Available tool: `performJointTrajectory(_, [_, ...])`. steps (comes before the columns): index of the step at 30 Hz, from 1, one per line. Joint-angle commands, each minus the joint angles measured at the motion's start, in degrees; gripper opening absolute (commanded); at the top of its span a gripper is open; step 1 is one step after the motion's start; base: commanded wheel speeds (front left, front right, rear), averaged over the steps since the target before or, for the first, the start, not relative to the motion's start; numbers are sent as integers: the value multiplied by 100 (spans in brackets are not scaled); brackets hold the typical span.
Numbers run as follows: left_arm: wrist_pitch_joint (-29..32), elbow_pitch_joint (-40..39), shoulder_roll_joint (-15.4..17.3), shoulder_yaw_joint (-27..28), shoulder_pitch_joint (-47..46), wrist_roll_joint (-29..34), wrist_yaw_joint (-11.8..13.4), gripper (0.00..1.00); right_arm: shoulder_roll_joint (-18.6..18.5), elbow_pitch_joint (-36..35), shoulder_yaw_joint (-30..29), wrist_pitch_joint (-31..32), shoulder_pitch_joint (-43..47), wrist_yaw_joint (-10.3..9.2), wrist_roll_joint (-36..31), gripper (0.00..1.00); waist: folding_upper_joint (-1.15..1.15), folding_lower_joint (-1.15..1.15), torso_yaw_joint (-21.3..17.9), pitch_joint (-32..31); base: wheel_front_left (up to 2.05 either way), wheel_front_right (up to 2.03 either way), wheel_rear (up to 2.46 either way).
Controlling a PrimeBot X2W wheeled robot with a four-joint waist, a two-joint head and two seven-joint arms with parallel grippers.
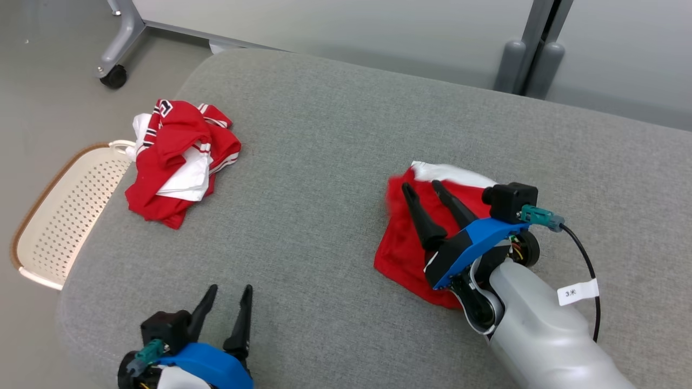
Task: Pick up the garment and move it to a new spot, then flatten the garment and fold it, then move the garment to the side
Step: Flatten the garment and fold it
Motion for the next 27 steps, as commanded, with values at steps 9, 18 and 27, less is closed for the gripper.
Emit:
performJointTrajectory(9, [-25,-404,4,757,-33,435,-7,100,-36,-1162,-1465,-3,612,2,-1698,100,-1,0,-762,-93,0,0,0])
performJointTrajectory(18, [-26,-811,-116,1330,159,1066,-7,100,-24,-2441,-2990,-2,1945,2,-3092,100,-1,0,-1556,-241,0,0,0])
performJointTrajectory(27, [-25,-765,-230,1678,485,1538,-7,100,-27,-2653,-3226,-2,2837,2,-3445,100,-1,0,-2096,-582,0,0,0])
